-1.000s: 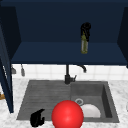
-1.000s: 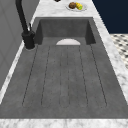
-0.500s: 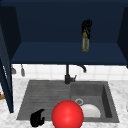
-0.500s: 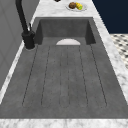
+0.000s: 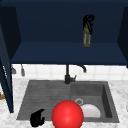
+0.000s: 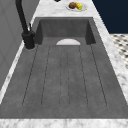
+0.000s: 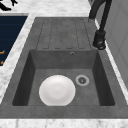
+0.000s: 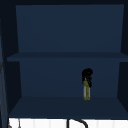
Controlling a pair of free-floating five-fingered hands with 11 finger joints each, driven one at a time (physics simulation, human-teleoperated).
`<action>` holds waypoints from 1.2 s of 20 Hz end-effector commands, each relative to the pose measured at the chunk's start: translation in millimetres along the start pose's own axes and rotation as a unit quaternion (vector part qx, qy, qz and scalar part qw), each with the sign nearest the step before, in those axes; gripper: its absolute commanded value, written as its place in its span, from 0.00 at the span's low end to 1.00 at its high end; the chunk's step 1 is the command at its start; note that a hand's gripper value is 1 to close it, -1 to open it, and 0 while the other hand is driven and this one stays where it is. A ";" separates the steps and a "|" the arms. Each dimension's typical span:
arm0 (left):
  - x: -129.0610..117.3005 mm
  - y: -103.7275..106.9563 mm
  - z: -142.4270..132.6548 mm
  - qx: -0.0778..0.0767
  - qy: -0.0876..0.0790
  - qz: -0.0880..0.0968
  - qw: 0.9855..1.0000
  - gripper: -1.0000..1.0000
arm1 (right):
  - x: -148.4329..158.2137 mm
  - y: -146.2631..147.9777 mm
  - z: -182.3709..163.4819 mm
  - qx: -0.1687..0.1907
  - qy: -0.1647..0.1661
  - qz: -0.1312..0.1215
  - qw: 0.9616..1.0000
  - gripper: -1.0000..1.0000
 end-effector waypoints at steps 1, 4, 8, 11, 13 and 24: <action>0.0 0.0 0.0 0.000 0.000 0.000 1.000 0.50 | 8.2 11.1 28.0 -0.001 0.000 0.000 1.000 1.00; 0.0 0.0 0.0 0.000 0.000 0.000 1.000 0.50 | 12.4 18.8 48.4 0.001 -0.003 -0.004 1.000 1.00; 0.0 0.0 0.0 0.000 0.000 0.000 1.000 0.50 | 17.4 32.4 77.6 0.001 -0.005 -0.007 1.000 1.00; 0.0 0.0 0.0 0.000 0.000 0.000 1.000 0.50 | 22.5 44.3 99.1 0.001 -0.004 -0.007 1.000 1.00; 0.0 0.0 0.0 0.000 0.000 0.000 1.000 0.50 | 25.3 51.1 114.2 0.003 -0.005 -0.009 1.000 1.00; 0.0 0.0 0.0 0.000 0.000 0.000 1.000 0.50 | 40.1 78.9 204.4 0.003 -0.006 -0.013 1.000 1.00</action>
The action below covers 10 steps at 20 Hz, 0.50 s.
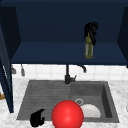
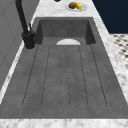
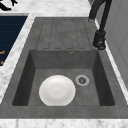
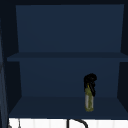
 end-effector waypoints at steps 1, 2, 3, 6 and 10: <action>0.0 0.0 0.0 0.000 0.000 0.000 1.000 0.50 | 5.0 9.0 29.7 0.000 -0.003 -0.006 1.000 1.00; 0.0 0.0 0.0 0.000 0.000 0.000 1.000 0.50 | 6.4 12.4 37.2 -0.001 -0.003 -0.006 1.000 1.00; 0.0 0.0 0.0 0.000 0.000 0.000 1.000 0.50 | 7.9 16.9 44.1 -0.001 -0.003 -0.005 1.000 1.00; 0.0 0.0 0.0 0.000 0.000 0.000 1.000 0.50 | 12.3 29.6 65.1 -0.001 -0.003 -0.007 1.000 1.00; 0.0 0.0 0.0 0.000 0.000 0.000 1.000 0.50 | 18.7 55.9 87.7 0.004 0.006 -0.006 1.000 1.00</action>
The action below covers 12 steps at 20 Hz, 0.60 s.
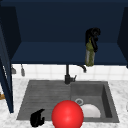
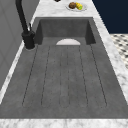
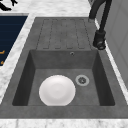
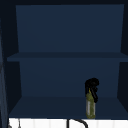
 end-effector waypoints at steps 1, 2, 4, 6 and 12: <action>0.0 0.0 0.0 0.000 0.000 0.000 1.000 0.50 | 6.4 23.4 22.1 0.006 0.009 -0.006 1.000 1.00; 0.0 0.0 0.0 0.000 0.000 0.000 1.000 0.50 | 8.1 29.8 26.3 0.006 0.012 -0.007 1.000 1.00; 0.0 0.0 0.0 0.000 0.000 0.000 1.000 0.50 | 10.8 46.2 35.8 0.001 0.016 -0.007 1.000 1.00; 0.0 0.0 0.0 0.000 0.000 0.000 1.000 0.50 | 14.2 65.0 43.0 -0.006 0.018 -0.006 1.000 1.00; 0.0 0.0 0.0 0.000 0.000 0.000 1.000 0.50 | 25.4 132.7 62.5 -0.035 0.009 0.007 0.999 1.00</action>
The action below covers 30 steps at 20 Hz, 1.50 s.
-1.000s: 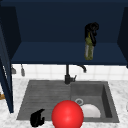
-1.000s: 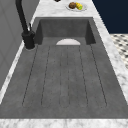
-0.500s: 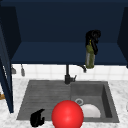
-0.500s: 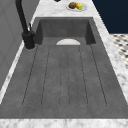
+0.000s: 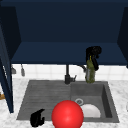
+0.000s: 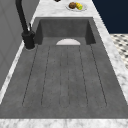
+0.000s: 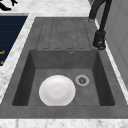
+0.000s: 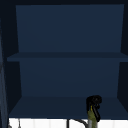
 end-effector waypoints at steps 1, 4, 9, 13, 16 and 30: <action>0.0 0.0 0.0 0.000 0.000 0.000 1.000 0.50 | 7.3 40.5 14.3 -0.022 0.009 0.002 1.000 1.00; 0.0 0.0 0.0 0.000 0.000 0.000 1.000 0.50 | 10.4 73.2 23.4 -0.021 0.007 0.006 1.000 1.00; 0.0 0.0 0.0 0.000 0.000 0.000 1.000 0.50 | 5.1 119.5 20.2 -0.033 0.006 0.001 0.999 1.00; 0.0 0.0 0.0 0.000 0.000 0.000 1.000 0.50 | -5.1 149.7 -6.0 -0.020 0.007 -0.012 1.000 1.00; 0.0 0.0 0.0 0.000 0.000 0.000 1.000 0.50 | -3.1 163.5 -43.3 0.007 0.001 -0.006 1.000 1.00; 0.0 0.0 0.0 0.000 0.000 0.000 1.000 0.50 | -33.8 235.8 -186.1 0.009 -0.001 -0.007 1.000 1.00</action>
